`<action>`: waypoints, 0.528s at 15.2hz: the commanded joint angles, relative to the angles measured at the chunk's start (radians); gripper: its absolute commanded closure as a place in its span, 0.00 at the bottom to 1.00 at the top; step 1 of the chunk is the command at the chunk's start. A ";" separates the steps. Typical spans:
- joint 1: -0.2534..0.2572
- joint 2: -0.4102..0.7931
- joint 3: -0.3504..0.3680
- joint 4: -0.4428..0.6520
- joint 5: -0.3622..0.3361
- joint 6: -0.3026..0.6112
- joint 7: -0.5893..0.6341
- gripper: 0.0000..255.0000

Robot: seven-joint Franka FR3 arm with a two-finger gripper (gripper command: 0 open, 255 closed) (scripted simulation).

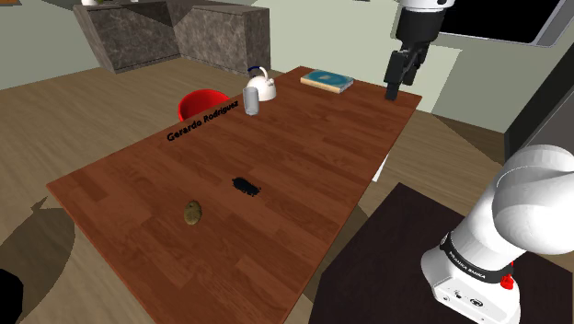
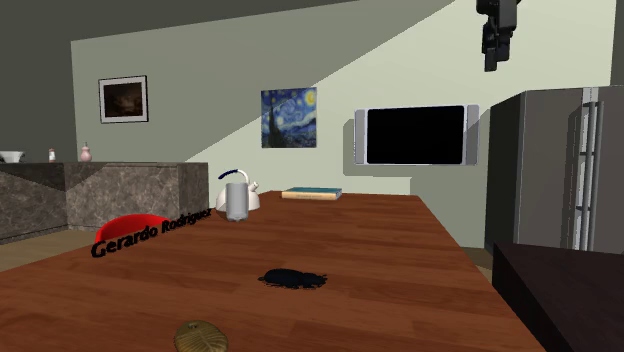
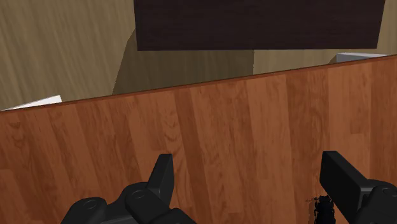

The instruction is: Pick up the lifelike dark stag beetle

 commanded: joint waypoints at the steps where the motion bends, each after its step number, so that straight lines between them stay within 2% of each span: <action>1: 0.000 0.000 0.000 0.000 0.000 0.000 0.000 0.00; 8: 0.027 0.166 0.048 -0.058 0.036 0.227 0.070 0.00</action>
